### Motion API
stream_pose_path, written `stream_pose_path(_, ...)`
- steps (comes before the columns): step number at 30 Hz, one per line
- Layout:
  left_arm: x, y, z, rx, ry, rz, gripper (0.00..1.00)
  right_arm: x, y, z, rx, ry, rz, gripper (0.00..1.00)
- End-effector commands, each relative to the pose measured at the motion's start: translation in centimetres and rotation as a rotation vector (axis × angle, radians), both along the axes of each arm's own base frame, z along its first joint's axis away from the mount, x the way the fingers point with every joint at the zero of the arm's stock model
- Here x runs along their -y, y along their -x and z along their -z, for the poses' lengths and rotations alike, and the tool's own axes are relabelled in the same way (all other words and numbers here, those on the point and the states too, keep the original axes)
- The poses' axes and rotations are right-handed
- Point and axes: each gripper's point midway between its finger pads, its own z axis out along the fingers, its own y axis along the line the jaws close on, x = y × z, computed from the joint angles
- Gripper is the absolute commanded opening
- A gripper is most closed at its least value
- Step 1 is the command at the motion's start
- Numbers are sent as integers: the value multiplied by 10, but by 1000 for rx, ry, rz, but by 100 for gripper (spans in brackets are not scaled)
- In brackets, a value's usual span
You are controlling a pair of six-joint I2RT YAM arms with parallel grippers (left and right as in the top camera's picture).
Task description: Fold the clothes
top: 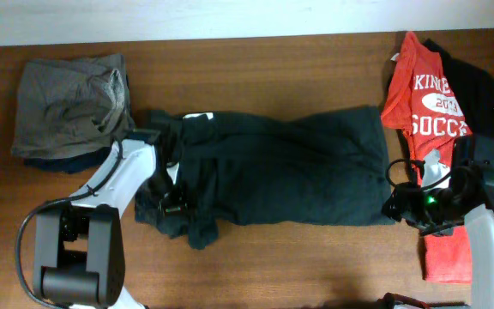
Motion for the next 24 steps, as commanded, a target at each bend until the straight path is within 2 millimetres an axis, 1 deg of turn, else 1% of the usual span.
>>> stream_pose_path(1, 4, 10, -4, 43, 21, -49, 89, 6, -4, 4, -15, 4, 67, 57)
stream_pose_path(3, 2, 10, -4, 77, 16, -62, 89, 10, -8, 6, -13, 18, 84, 56)
stream_pose_path(6, -7, 7, -5, 145, -30, -78, 89, 12, -15, 8, 0, 24, 87, 56)
stream_pose_path(8, -11, 6, -3, 177, -54, -92, 89, 14, -19, 9, 9, 27, 87, 53)
stream_pose_path(9, -12, 6, -1, 184, -58, -97, 84, 14, -21, 9, 10, 28, 87, 52)
stream_pose_path(12, -13, 12, 7, 177, -59, -98, 77, 16, -26, 12, 14, 29, 87, 52)
stream_pose_path(15, -14, 22, 15, 155, -64, -98, 66, 20, -29, 15, 9, 47, 89, 52)
stream_pose_path(17, -16, 26, 18, 146, -77, -120, 62, 21, -30, 17, 10, 50, 89, 52)
stream_pose_path(19, -16, 25, 21, 154, -77, -130, 57, 22, -33, 18, 11, 51, 89, 52)
stream_pose_path(22, -16, 20, 24, 177, -73, -138, 44, 23, -36, 19, 19, 53, 90, 52)
stream_pose_path(24, -15, 15, 26, 201, -67, -139, 38, 25, -37, 19, 23, 62, 91, 52)
